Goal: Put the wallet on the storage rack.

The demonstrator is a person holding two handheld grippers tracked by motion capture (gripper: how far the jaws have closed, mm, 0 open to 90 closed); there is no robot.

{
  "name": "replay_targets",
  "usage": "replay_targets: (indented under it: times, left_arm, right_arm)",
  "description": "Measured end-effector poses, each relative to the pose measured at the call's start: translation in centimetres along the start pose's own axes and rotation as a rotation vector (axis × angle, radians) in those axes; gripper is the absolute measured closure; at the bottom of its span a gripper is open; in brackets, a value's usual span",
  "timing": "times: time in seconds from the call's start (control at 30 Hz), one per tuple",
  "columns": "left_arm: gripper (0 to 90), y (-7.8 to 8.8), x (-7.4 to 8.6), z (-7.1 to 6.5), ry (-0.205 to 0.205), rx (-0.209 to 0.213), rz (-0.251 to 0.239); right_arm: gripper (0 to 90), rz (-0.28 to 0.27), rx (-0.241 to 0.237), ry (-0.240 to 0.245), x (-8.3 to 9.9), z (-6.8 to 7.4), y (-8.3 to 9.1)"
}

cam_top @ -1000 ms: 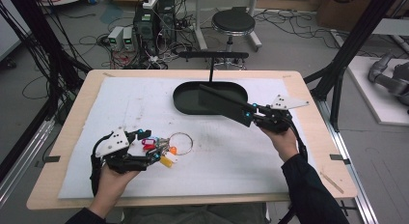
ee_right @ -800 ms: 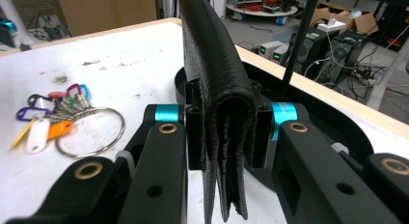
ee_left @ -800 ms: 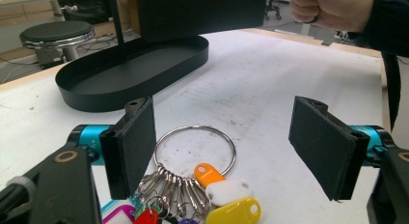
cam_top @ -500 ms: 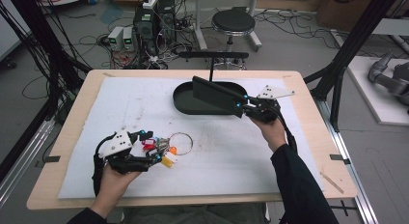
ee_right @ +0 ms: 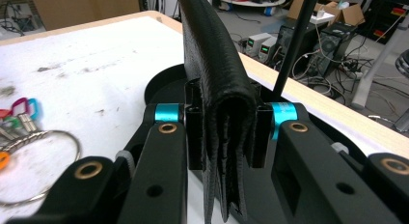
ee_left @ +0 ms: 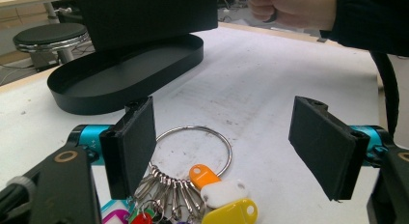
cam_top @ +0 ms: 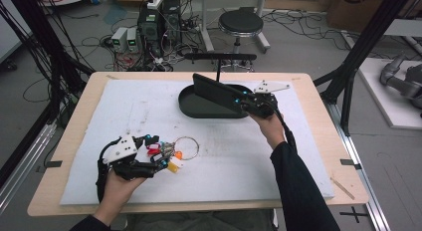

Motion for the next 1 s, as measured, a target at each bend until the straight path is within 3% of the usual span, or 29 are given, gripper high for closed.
replay_targets:
  times: [0.5, 0.8, 1.0]
  left_arm:
    - [24.9, 0.5, 0.4, 0.0, 0.005, -0.002, -0.003]
    - [25.0, 0.5, 0.5, 0.1, 0.011, 0.007, -0.001]
    - [25.0, 0.2, 0.5, 0.0, 0.005, 0.016, 0.005]
  right_arm:
    - [75.7, 0.014, 0.007, -0.033, -0.6, -1.6, -3.6]
    - [75.7, 0.029, 0.003, -0.067, 0.3, -2.7, -5.4]
    - [75.6, 0.051, 0.016, -0.042, 0.7, -2.7, -6.4]
Point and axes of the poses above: each handheld gripper's, and its own axes: y roughly backward along the jaws, x roughly out of its underside, z roughly to its left, the point moved 3 cm from there along -y, roughly forward along the jaws, and after that the axes turned 15 degrees about z, right-handed, at the moved point
